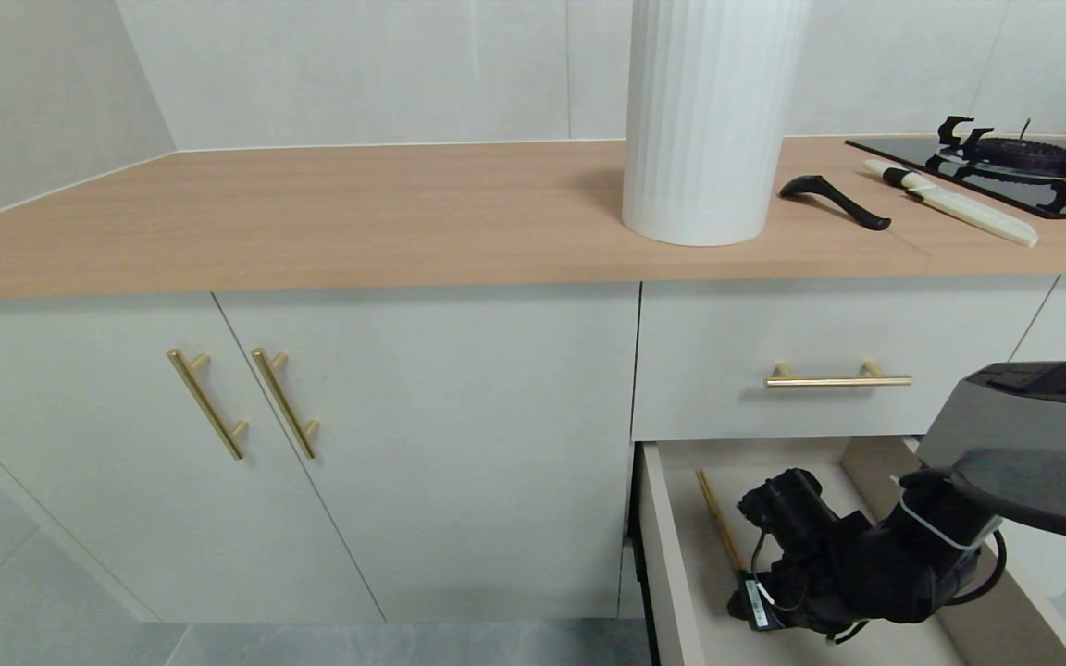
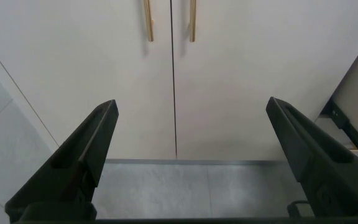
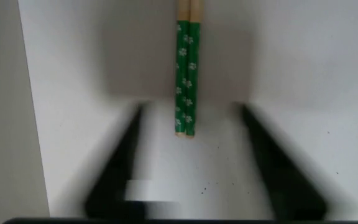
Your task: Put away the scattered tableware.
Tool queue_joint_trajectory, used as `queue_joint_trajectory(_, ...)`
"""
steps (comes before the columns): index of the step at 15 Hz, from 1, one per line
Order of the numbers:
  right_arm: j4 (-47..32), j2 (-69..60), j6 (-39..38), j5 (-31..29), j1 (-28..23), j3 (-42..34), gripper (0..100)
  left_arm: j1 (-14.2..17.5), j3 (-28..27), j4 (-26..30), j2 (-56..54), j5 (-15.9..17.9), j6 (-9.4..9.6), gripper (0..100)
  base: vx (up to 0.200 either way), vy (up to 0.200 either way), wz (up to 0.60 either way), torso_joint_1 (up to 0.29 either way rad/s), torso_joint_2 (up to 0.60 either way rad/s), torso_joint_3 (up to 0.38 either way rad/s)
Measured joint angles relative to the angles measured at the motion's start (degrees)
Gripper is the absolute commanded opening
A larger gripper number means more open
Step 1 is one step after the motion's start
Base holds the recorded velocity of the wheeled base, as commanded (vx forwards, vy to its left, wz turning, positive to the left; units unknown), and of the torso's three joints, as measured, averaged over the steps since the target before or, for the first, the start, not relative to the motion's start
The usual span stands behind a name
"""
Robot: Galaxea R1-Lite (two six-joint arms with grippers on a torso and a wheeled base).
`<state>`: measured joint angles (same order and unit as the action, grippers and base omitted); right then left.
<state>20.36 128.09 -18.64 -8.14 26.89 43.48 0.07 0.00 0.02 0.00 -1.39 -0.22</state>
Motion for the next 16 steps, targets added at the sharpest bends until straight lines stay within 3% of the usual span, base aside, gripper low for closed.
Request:
queue_joint_trajectory(6, -3.8, -7.9, 0.1, 0.2, -0.3, -0.8, 100, 0.0, 0.0, 0.0, 0.0, 0.0, -0.02, 100, 0.000, 0.000, 0.00, 0.000, 0.00, 0.000)
queue_joint_trajectory(8, -12.9, -15.9, 0.2, 0.5, -1.0, 0.1, 100, 0.0, 0.0, 0.0, 0.0, 0.0, -0.02, 100, 0.000, 0.000, 0.00, 0.000, 0.00, 0.000)
queue_joint_trajectory(12, -43.5, -35.3, 0.4, 3.6, -5.0, 10.7, 100, 0.0, 0.0, 0.0, 0.0, 0.0, 0.00, 100, 0.000, 0.000, 0.00, 0.000, 0.00, 0.000)
queue_joint_trajectory(16, -48.0, -48.1, 6.6, 5.8, -11.8, 15.8, 100, 0.0, 0.0, 0.0, 0.0, 0.0, -0.02, 100, 0.000, 0.000, 0.00, 0.000, 0.00, 0.000)
